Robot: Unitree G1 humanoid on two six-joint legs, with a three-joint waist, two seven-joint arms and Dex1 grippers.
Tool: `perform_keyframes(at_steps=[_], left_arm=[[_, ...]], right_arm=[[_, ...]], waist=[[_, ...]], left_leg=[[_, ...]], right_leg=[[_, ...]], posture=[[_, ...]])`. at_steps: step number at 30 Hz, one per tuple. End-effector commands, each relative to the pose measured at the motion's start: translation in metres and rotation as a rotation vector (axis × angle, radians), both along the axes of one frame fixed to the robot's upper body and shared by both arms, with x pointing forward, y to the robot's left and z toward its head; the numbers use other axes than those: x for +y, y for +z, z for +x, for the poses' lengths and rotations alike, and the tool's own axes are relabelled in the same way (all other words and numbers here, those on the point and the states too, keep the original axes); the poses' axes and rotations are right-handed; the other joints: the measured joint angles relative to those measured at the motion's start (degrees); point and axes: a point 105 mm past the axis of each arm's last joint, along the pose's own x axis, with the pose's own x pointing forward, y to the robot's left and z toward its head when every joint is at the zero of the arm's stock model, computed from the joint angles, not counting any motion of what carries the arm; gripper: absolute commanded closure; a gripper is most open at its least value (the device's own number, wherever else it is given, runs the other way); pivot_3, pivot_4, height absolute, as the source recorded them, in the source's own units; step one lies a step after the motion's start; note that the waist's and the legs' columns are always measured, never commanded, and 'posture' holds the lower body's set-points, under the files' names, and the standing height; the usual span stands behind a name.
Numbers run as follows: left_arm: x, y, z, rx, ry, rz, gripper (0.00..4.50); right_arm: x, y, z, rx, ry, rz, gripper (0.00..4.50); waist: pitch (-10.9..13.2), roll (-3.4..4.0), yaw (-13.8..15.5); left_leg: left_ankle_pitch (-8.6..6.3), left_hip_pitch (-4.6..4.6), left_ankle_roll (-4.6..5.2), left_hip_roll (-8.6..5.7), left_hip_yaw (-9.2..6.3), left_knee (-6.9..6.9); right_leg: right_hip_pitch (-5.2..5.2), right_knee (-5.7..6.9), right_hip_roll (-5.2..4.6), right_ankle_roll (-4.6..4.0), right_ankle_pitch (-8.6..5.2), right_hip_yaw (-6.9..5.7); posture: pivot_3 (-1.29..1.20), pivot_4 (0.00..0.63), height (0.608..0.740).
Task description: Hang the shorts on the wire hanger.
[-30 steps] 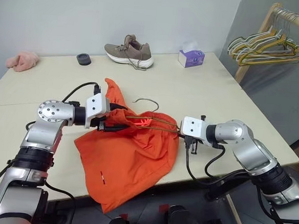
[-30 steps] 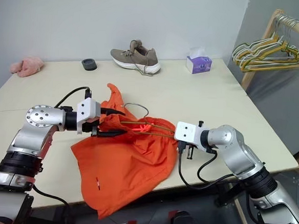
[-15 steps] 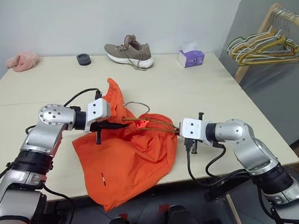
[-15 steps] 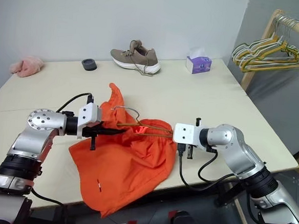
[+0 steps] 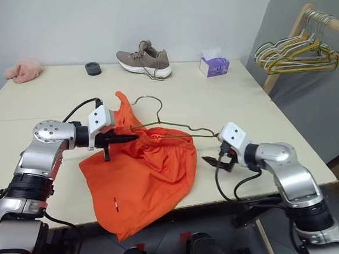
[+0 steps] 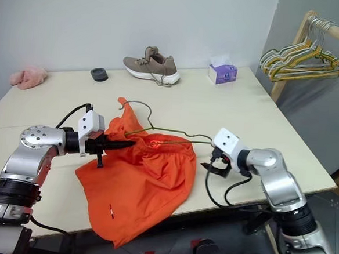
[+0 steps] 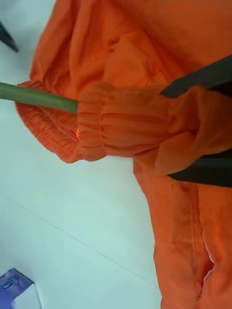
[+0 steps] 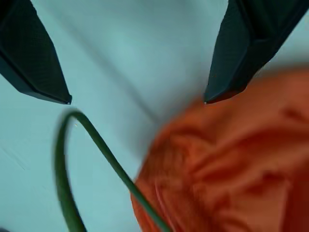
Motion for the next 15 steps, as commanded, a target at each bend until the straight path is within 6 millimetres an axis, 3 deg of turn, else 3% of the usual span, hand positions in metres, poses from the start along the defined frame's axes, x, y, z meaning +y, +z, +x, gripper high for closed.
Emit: perform_keyframes(at_steps=[1,6,11,15], left_arm=[[0.000,0.023,0.002,-0.058,0.014,-0.062,4.50],[0.001,0.028,0.003,-0.054,0.026,-0.087,4.50],[0.001,0.030,0.003,-0.054,0.037,-0.102,4.50],[0.002,0.030,0.002,-0.050,0.046,-0.113,4.50]], right_arm=[[0.005,0.008,0.002,0.043,-0.092,0.103,0.02],[0.030,-0.006,0.006,0.235,-0.194,0.284,0.02],[0.040,-0.022,0.007,0.263,-0.207,0.256,0.02],[0.041,-0.024,0.012,0.238,-0.225,0.256,0.89]], waist=[[-0.01,-0.01,0.12],[-0.08,-0.09,-0.18],[-0.12,-0.13,-0.13],[-0.12,-0.13,-0.34]], left_leg=[[0.00,0.00,0.00,0.00,0.00,0.03],[0.02,0.05,0.02,0.00,-0.03,0.04],[0.02,-0.04,0.02,-0.02,-0.02,0.04],[0.02,-0.04,0.02,-0.01,-0.02,0.03]], right_leg=[[0.00,0.02,0.00,0.00,0.00,0.01],[0.00,0.14,0.02,-0.01,0.00,0.01],[-0.01,0.03,0.00,-0.01,0.00,0.01],[-0.03,0.04,0.01,-0.01,0.00,0.01]], posture=[[-0.22,0.044,0.740],[-0.21,0.042,0.740],[-0.21,0.040,0.740],[-0.21,0.038,0.740]])
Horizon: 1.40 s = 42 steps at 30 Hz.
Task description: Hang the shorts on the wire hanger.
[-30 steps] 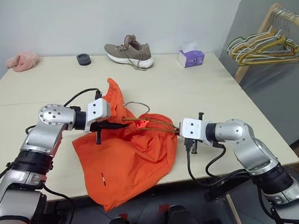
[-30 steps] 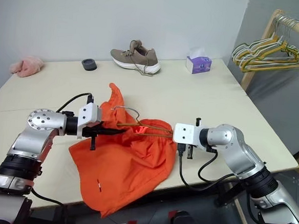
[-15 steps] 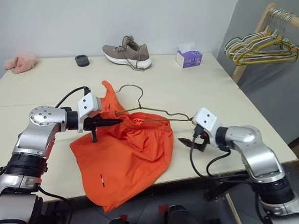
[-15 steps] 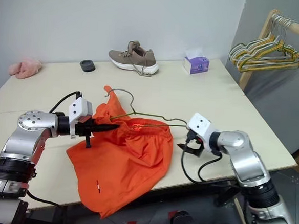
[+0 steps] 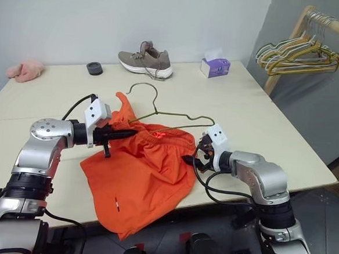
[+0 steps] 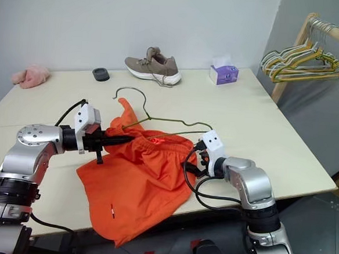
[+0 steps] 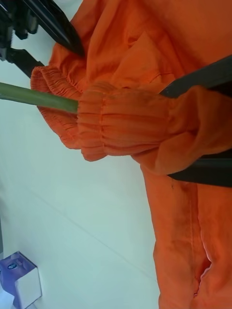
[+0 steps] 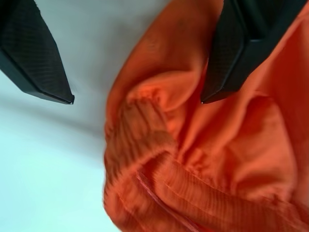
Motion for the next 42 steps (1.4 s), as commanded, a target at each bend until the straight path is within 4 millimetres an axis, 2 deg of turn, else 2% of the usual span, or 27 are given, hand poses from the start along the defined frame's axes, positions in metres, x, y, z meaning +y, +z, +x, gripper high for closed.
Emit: perform_keyframes(at_steps=[1,6,9,10,14,17,21,25,28,33,42], left_arm=[[0.000,0.020,-0.001,-0.066,0.004,-0.036,4.50],[0.003,0.022,-0.006,-0.036,0.019,-0.080,4.50],[0.011,0.020,-0.016,0.021,0.011,-0.097,4.50],[0.013,0.020,-0.020,0.037,0.006,-0.092,4.50],[0.024,0.016,-0.029,0.093,0.000,-0.048,4.50],[0.031,0.009,-0.034,0.132,-0.010,0.000,4.50],[0.033,0.009,-0.037,0.158,-0.024,-0.004,4.50],[0.026,0.021,-0.038,0.171,-0.052,-0.095,4.50],[0.023,0.023,-0.040,0.188,-0.068,-0.106,4.50],[0.032,0.005,-0.046,0.220,-0.062,0.007,4.50],[0.044,-0.005,-0.046,0.232,-0.039,0.077,4.50]], right_arm=[[0.003,0.012,0.006,-0.078,-0.006,0.006,1.26],[-0.004,0.014,0.011,-0.157,-0.019,-0.037,3.14],[-0.023,0.019,0.017,-0.217,-0.035,-0.074,4.24],[-0.030,0.022,0.020,-0.229,-0.046,-0.080,4.44],[-0.050,0.032,0.026,-0.263,-0.070,-0.096,4.44],[-0.056,0.037,0.026,-0.276,-0.066,-0.105,4.44],[-0.058,0.039,0.023,-0.272,-0.058,-0.107,4.44],[-0.062,0.037,0.023,-0.245,-0.078,-0.096,4.44],[-0.063,0.035,0.024,-0.229,-0.093,-0.087,4.44],[-0.064,0.036,0.025,-0.223,-0.097,-0.085,4.44],[-0.066,0.038,0.023,-0.225,-0.084,-0.092,4.44]], waist=[[0.00,0.00,-0.06],[-0.01,0.00,-0.27],[-0.01,0.00,-0.54],[-0.01,0.00,-0.63],[-0.01,0.00,-0.64],[-0.01,0.00,-0.66],[-0.01,0.00,-0.64],[-0.01,0.00,-0.62],[-0.01,0.00,-0.63],[-0.01,0.00,-0.79],[-0.01,0.00,-0.72]], left_leg=[[0.00,0.00,0.00,0.00,0.00,0.00],[0.00,0.00,0.00,0.00,0.00,0.00],[0.00,-0.01,0.00,0.00,0.01,0.00],[0.00,-0.02,0.00,0.00,0.01,0.00],[0.00,-0.02,0.00,0.00,0.00,0.00],[0.00,0.02,0.00,0.00,0.00,0.00],[0.00,0.00,0.00,0.00,0.01,-0.01],[0.00,-0.04,0.00,0.00,0.01,0.00],[0.00,-0.04,0.00,0.00,0.01,-0.01],[0.00,-0.03,0.00,0.01,0.01,-0.02],[-0.01,-0.03,0.01,0.01,0.02,-0.03]], right_leg=[[0.00,0.00,0.00,0.00,0.00,0.00],[0.00,0.01,0.00,0.00,0.00,0.00],[0.00,-0.03,0.00,0.00,0.00,0.01],[0.00,-0.03,0.00,0.00,0.00,0.01],[-0.01,-0.03,0.00,0.00,0.00,-0.01],[0.00,-0.01,0.01,0.00,0.00,-0.01],[-0.01,-0.03,0.01,0.00,-0.01,0.00],[-0.01,-0.07,0.00,0.00,-0.01,0.00],[-0.01,-0.06,0.00,0.00,-0.01,-0.01],[-0.02,-0.06,0.01,0.00,-0.01,0.00],[-0.02,-0.08,0.01,-0.01,-0.01,0.00]], posture=[[-0.20,0.037,0.740],[-0.21,0.035,0.740],[-0.21,0.036,0.740],[-0.21,0.035,0.740],[-0.20,0.034,0.740],[-0.21,0.034,0.740],[-0.21,0.034,0.740],[-0.21,0.033,0.740],[-0.21,0.033,0.740],[-0.21,0.035,0.740],[-0.22,0.040,0.740]])
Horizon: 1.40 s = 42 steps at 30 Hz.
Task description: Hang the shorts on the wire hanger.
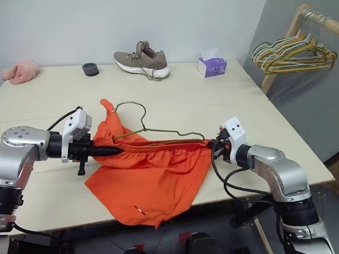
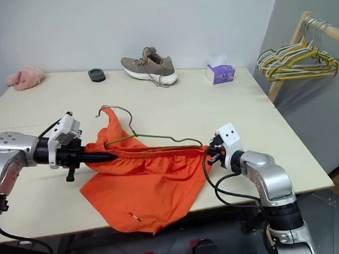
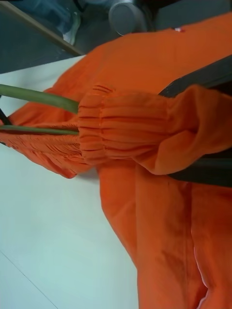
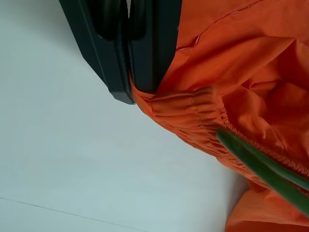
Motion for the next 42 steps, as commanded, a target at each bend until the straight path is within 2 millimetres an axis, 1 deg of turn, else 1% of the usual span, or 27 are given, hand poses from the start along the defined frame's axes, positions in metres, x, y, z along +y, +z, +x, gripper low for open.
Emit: perform_keyframes(at_steps=[1,7,11,16,23,27,30,33,37,40,42], left_arm=[[0.015,0.007,0.000,-0.021,0.032,0.051,4.50],[0.016,0.010,0.002,-0.027,0.049,0.029,4.50],[0.021,0.007,0.002,-0.028,0.059,0.059,4.50],[0.030,0.000,0.001,-0.024,0.069,0.115,4.50],[0.037,-0.008,0.006,-0.032,0.091,0.175,4.50],[0.040,-0.012,0.012,-0.048,0.116,0.210,4.50],[0.036,-0.014,0.018,-0.071,0.108,0.230,4.50],[0.029,-0.013,0.024,-0.101,0.095,0.235,4.50],[0.011,-0.011,0.031,-0.130,0.062,0.198,4.50],[-0.010,-0.017,0.028,-0.128,-0.007,0.183,4.50],[-0.018,-0.020,0.027,-0.129,-0.038,0.192,4.50]], right_arm=[[-0.021,0.014,0.007,-0.052,-0.076,-0.029,4.44],[-0.029,0.009,0.008,0.006,-0.121,0.008,4.44],[-0.035,0.005,0.008,0.071,-0.157,0.048,4.44],[-0.038,0.009,0.007,0.062,-0.149,0.045,4.44],[-0.034,0.017,0.003,0.017,-0.101,0.006,4.44],[-0.023,0.027,-0.004,-0.073,-0.012,-0.083,4.44],[-0.008,0.037,-0.009,-0.138,0.061,-0.126,4.44],[0.003,0.043,-0.012,-0.184,0.121,-0.178,4.44],[0.020,0.045,-0.015,-0.234,0.195,-0.230,4.44],[0.036,0.046,-0.017,-0.266,0.263,-0.250,4.44],[0.044,0.046,-0.021,-0.275,0.306,-0.252,4.44]], waist=[[0.00,0.00,0.00],[0.00,0.00,-0.01],[0.00,0.00,0.00],[0.00,0.01,-0.05],[0.01,0.01,-0.01],[0.01,0.01,-0.01],[0.02,0.02,-0.06],[0.02,0.02,-0.04],[0.01,0.02,-0.03],[0.01,0.02,-0.06],[0.01,0.02,-0.04]], left_leg=[[0.00,-0.01,0.00,0.00,0.00,0.00],[0.00,-0.01,0.00,0.00,0.00,0.00],[0.00,-0.01,0.00,0.00,0.00,0.00],[0.00,-0.01,0.00,0.00,0.00,-0.01],[0.00,-0.03,0.00,0.00,0.00,-0.01],[0.00,-0.04,0.01,0.01,0.00,-0.01],[0.00,-0.04,0.01,0.01,0.00,-0.03],[0.00,-0.04,0.01,0.01,0.01,-0.03],[0.00,-0.06,0.01,0.01,0.00,-0.03],[0.00,-0.11,0.01,0.01,0.00,-0.03],[-0.01,-0.13,0.01,0.01,0.00,-0.03]], right_leg=[[0.00,-0.01,0.00,0.00,0.00,0.00],[0.00,-0.02,0.00,0.00,0.00,0.00],[0.00,-0.02,0.00,0.00,0.00,0.00],[-0.01,-0.02,0.00,0.00,0.00,0.00],[-0.01,-0.04,0.00,0.00,0.00,0.00],[-0.02,-0.06,0.00,0.00,0.00,-0.01],[-0.02,-0.08,0.00,0.00,0.00,-0.01],[-0.03,-0.08,0.00,0.00,0.00,0.00],[-0.02,-0.14,0.00,0.01,0.00,-0.02],[-0.03,-0.18,0.00,0.01,0.00,-0.02],[-0.03,-0.21,-0.01,0.01,0.00,-0.03]], posture=[[-0.22,0.041,0.740],[-0.22,0.040,0.740],[-0.22,0.040,0.740],[-0.22,0.042,0.740],[-0.22,0.043,0.740],[-0.23,0.046,0.740],[-0.23,0.047,0.740],[-0.23,0.047,0.740],[-0.23,0.046,0.740],[-0.24,0.046,0.740],[-0.23,0.046,0.740]])
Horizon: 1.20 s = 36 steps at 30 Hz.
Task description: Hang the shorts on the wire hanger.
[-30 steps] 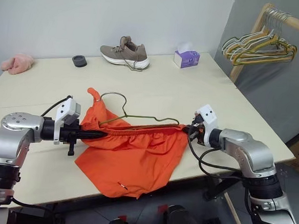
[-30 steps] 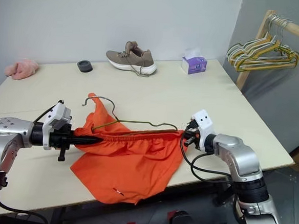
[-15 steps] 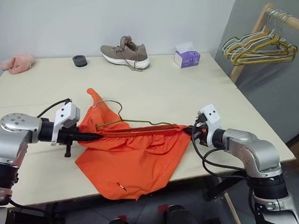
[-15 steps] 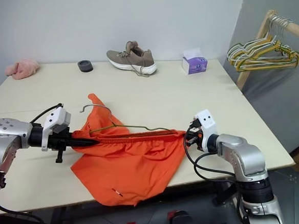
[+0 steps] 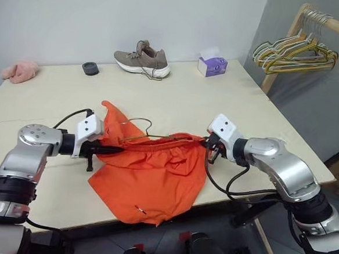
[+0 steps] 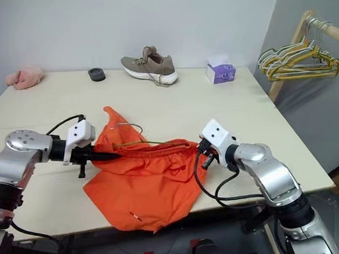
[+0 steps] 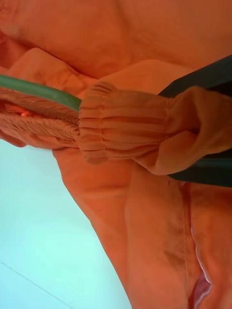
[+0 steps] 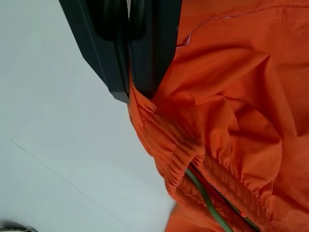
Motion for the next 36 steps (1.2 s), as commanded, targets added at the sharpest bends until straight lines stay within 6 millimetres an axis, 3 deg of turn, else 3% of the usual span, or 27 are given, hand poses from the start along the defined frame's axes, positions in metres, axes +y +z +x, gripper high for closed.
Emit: perform_keyframes(at_steps=[1,5,8,13,17,21,31,34,36], left_arm=[[-0.015,0.004,-0.001,-0.037,-0.060,0.026,4.50],[-0.021,0.001,-0.001,-0.035,-0.075,0.028,4.50],[-0.022,0.001,-0.001,-0.038,-0.077,0.025,4.50],[-0.022,0.001,0.000,-0.042,-0.076,0.026,4.50],[-0.022,0.000,-0.001,-0.045,-0.077,0.027,4.50],[-0.023,0.000,-0.002,-0.045,-0.083,0.026,4.50],[-0.027,0.002,-0.002,-0.042,-0.099,0.022,4.50],[-0.027,0.002,-0.002,-0.042,-0.101,0.019,4.50],[-0.027,0.003,-0.003,-0.042,-0.103,0.017,4.50]], right_arm=[[0.016,0.018,-0.005,-0.082,0.093,0.000,4.44],[0.022,0.023,-0.010,-0.105,0.147,-0.011,4.44],[0.021,0.024,-0.012,-0.102,0.164,-0.018,3.86],[0.012,0.020,-0.017,-0.090,0.184,-0.054,2.15],[-0.008,0.007,-0.015,-0.051,0.149,-0.134,0.80],[-0.010,-0.005,-0.011,-0.017,0.156,-0.168,0.80],[0.008,-0.030,0.016,0.031,0.289,-0.278,0.80],[0.014,-0.031,0.022,0.022,0.311,-0.287,1.42],[0.020,-0.030,0.022,0.020,0.346,-0.288,2.10]], waist=[[0.00,0.00,0.01],[0.00,0.00,0.01],[0.00,0.00,-0.01],[0.00,0.00,0.01],[-0.01,-0.01,0.07],[-0.01,-0.01,-0.24],[-0.03,-0.02,-0.72],[-0.04,-0.02,-0.71],[-0.05,-0.01,-0.68]], left_leg=[[0.00,-0.02,0.00,0.00,-0.01,0.00],[0.00,-0.02,0.00,0.00,-0.01,0.00],[0.00,-0.01,0.00,0.00,-0.01,0.00],[0.00,-0.02,0.00,0.00,-0.01,0.00],[0.00,-0.02,0.00,0.00,-0.01,0.00],[0.00,0.00,0.00,0.00,0.00,0.00],[0.01,0.03,0.00,0.00,0.00,0.02],[0.01,0.01,-0.01,0.00,-0.01,0.01],[0.01,0.01,-0.01,-0.01,-0.01,0.02]], right_leg=[[0.00,-0.02,0.00,0.00,0.00,-0.01],[0.00,-0.03,0.00,0.00,0.00,-0.01],[0.00,-0.03,0.00,0.01,0.01,-0.02],[0.01,-0.03,0.00,0.01,0.01,-0.02],[0.01,-0.07,-0.01,0.02,0.01,-0.03],[0.02,-0.07,-0.01,0.03,0.01,-0.02],[0.04,-0.05,-0.01,0.08,0.06,0.00],[0.04,-0.05,-0.01,0.07,0.06,-0.01],[0.04,-0.04,-0.02,0.07,0.06,-0.01]], posture=[[-0.23,0.046,0.740],[-0.24,0.047,0.740],[-0.24,0.047,0.740],[-0.24,0.047,0.740],[-0.24,0.043,0.740],[-0.24,0.039,0.740],[-0.23,0.022,0.740],[-0.23,0.020,0.740],[-0.22,0.019,0.740]])
